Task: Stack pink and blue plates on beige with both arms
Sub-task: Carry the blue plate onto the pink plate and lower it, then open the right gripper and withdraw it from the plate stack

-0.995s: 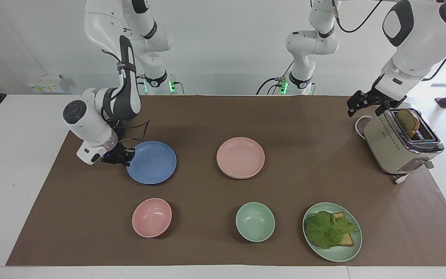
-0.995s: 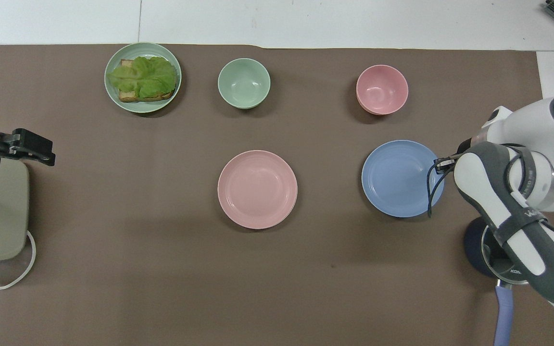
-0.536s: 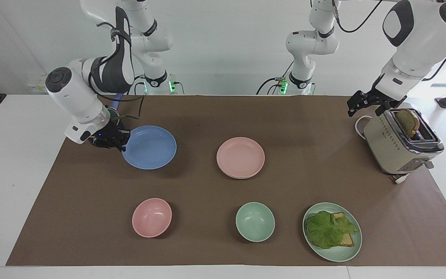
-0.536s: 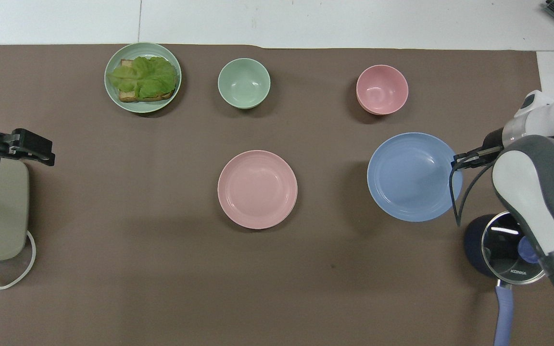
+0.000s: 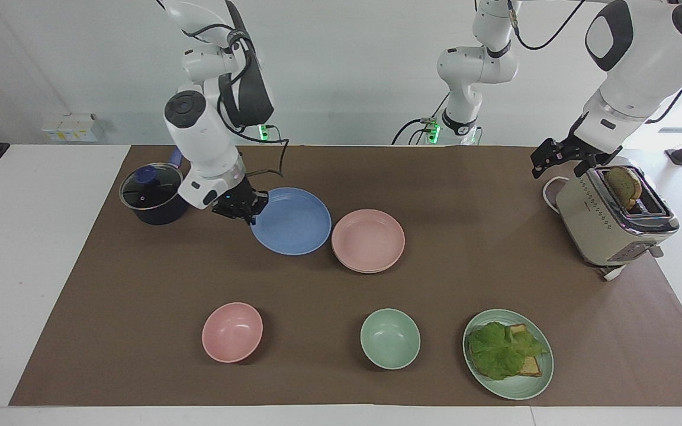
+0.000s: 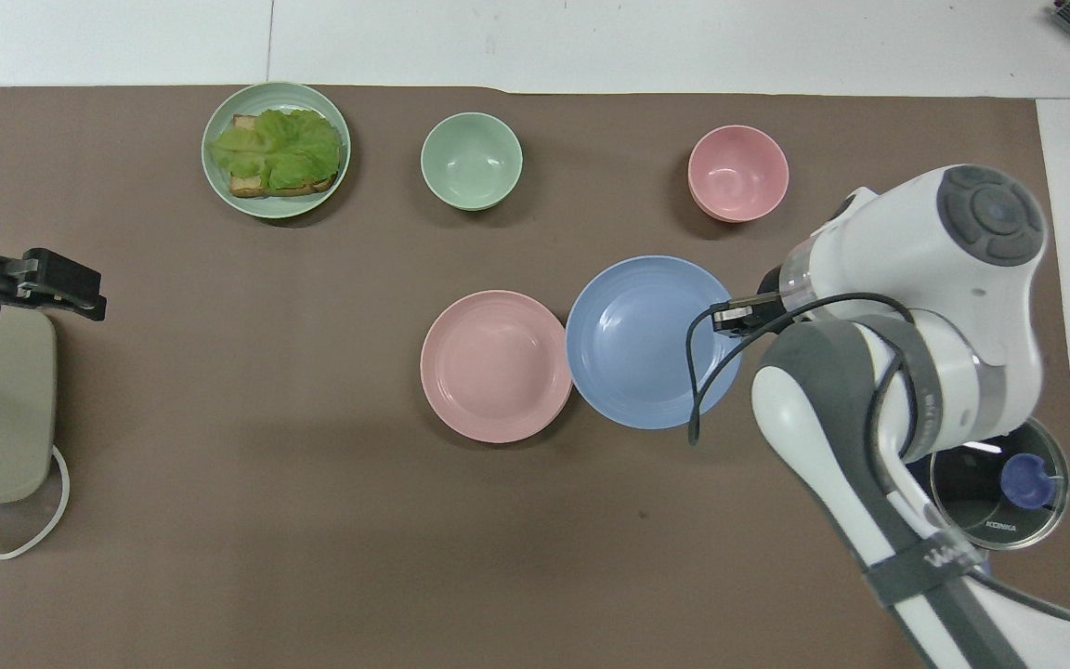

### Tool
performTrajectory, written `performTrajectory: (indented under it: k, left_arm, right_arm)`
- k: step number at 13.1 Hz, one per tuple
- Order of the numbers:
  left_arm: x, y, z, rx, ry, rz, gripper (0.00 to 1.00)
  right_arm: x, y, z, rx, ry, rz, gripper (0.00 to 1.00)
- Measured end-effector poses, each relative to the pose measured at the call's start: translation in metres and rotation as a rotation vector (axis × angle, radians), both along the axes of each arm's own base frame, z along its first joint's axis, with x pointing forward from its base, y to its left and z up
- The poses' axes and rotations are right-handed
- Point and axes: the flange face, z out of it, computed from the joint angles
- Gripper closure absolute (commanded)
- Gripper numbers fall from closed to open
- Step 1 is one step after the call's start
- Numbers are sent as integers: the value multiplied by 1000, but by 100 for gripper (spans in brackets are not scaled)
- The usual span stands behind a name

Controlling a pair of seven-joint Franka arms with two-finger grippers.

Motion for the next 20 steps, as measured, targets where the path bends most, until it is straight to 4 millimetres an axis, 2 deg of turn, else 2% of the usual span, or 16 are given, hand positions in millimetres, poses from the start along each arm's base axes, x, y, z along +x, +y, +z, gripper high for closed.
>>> performTrajectory:
  k: [3, 8, 13, 18, 19, 20]
  left_arm:
    - [0, 0, 0, 0, 0, 0, 0]
    - [0, 0, 0, 0, 0, 0, 0]
    - [0, 0, 0, 0, 0, 0, 0]
    - [0, 0, 0, 0, 0, 0, 0]
    - [0, 0, 0, 0, 0, 0, 0]
    - [0, 0, 0, 0, 0, 0, 0]
  right_arm:
    - [-11, 64, -14, 3, -19, -49, 100]
    - [-18, 112, -42, 84, 0, -103, 100]
    - [-24, 146, -78, 79, -8, -129, 100]
    - [-23, 148, -94, 67, 4, -131, 100]
    - [-23, 147, -98, 63, 10, -132, 83]
    - [-23, 147, -101, 60, 13, -132, 52]
